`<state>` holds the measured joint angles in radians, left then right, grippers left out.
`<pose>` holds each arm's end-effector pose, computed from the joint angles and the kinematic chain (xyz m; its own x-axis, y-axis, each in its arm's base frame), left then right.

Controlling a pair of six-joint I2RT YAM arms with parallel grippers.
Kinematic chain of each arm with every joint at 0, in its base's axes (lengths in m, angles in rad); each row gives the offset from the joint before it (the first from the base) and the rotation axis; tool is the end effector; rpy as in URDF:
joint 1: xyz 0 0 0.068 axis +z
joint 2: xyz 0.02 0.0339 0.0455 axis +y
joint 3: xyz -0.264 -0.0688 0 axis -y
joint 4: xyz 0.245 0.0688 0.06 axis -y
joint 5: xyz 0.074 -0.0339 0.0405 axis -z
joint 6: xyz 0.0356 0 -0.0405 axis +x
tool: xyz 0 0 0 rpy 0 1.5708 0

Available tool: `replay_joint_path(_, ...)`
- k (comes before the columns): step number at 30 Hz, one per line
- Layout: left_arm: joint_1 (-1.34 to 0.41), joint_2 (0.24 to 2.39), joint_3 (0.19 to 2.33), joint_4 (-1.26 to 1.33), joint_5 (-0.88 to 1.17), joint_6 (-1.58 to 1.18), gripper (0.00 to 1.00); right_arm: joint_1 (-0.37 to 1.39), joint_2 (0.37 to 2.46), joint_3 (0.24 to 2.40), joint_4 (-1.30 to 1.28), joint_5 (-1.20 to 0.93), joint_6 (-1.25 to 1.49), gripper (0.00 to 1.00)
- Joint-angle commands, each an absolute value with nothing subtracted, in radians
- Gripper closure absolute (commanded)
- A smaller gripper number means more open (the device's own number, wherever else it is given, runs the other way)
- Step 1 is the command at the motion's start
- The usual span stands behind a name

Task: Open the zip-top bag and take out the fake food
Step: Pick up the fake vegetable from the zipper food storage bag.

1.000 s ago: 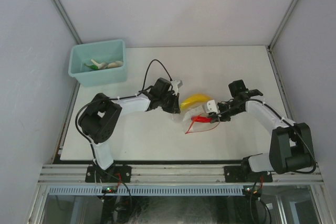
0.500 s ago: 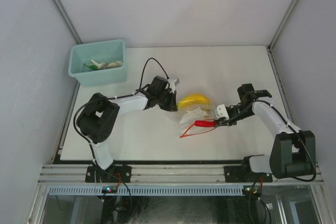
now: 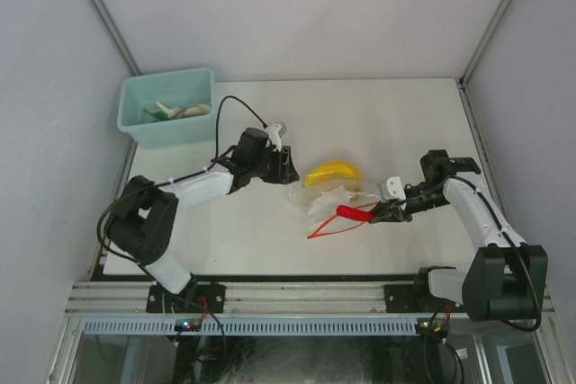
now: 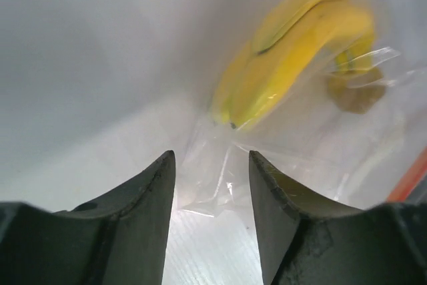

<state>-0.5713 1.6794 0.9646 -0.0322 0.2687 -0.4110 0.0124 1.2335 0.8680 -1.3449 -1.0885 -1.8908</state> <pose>0.2914 -0.1985 0.1871 -0.7977 0.0549 -0.6006 0.3998 0.7937 -0.4585 0.1699 0.0336 0.2415 0.1999 -0.4378 -0.8765 -0.9769 -0.1580 -0.1439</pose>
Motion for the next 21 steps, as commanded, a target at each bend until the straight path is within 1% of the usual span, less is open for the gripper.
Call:
replay_joint_path(1, -0.556, 1.525, 0.903, 0.096, 0.22, -0.461, 0.46, -0.005, 1.203, 0.928, -1.375, -1.258, -1.719, 1.0)
replay_joint_path(6, -0.534, 1.363, 0.816, 0.237, 0.212, -0.502, 0.42, -0.016, 1.2, 0.982, -1.342, -1.353, -1.483, 1.0)
replay_joint_path(11, -0.517, 1.21, 0.769, 0.298, 0.159, -0.537, 0.33, -0.032, 1.202, 1.009, -1.29, -1.452, -1.282, 1.0)
replay_joint_path(14, -0.492, 1.138, 0.697, 0.426, 0.158, -0.626, 0.2, -0.052, 1.206, 1.026, -1.271, -1.503, -1.207, 1.0)
replay_joint_path(15, -0.491, 1.118, 0.668, 0.482, 0.155, -0.659, 0.14, -0.057, 1.207, 1.031, -1.253, -1.514, -1.159, 1.0)
replay_joint_path(16, -0.463, 1.098, 0.639, 0.536, 0.144, -0.712, 0.05, -0.061, 1.209, 1.036, -1.224, -1.523, -1.105, 1.0)
replay_joint_path(17, -0.456, 1.084, 0.611, 0.579, 0.125, -0.742, 0.0, -0.065, 1.211, 1.042, -1.194, -1.526, -1.044, 1.0)
replay_joint_path(21, -0.426, 1.067, 0.563, 0.652, 0.133, -0.887, 0.0, -0.072, 1.213, 1.049, -1.063, -1.526, -0.819, 1.0)
